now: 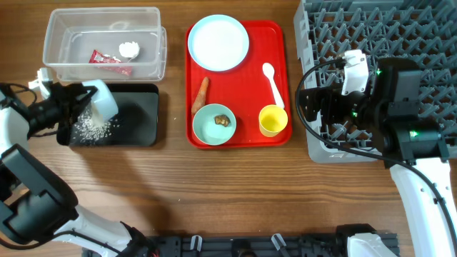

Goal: Sort waste into correct bins and load items into the dishwasher rack
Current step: 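Carry the bowl over the black tray and tip the rice out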

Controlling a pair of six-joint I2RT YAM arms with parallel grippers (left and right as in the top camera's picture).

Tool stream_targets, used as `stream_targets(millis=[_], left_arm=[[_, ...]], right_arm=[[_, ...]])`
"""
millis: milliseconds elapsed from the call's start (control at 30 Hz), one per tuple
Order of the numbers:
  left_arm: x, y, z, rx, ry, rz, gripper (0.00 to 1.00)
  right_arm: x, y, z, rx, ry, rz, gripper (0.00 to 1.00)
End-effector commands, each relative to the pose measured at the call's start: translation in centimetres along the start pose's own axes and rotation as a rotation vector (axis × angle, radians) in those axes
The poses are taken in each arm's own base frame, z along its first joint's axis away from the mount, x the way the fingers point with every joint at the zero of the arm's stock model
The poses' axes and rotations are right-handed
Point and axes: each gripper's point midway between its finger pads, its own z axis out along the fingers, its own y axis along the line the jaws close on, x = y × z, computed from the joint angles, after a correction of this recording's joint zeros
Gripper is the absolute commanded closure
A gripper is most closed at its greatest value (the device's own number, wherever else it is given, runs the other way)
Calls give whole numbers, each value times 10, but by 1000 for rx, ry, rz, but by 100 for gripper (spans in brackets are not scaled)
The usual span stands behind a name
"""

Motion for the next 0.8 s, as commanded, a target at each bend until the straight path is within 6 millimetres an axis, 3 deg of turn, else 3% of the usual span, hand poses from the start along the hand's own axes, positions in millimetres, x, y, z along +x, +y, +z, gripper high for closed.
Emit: stream_targets(millis=[0,367,767], left_arm=[[2,-24,-10,127,-6,4,96],[-1,-52,-37,339,-31,-44,96],[-2,-54,-41,358,-34,-64,96]], right_arm=[[-10,3,-3,4,-22,0,1],[-10,2,-3,4,-23,0,0],[-9,3,-3,4,-21,1,0]])
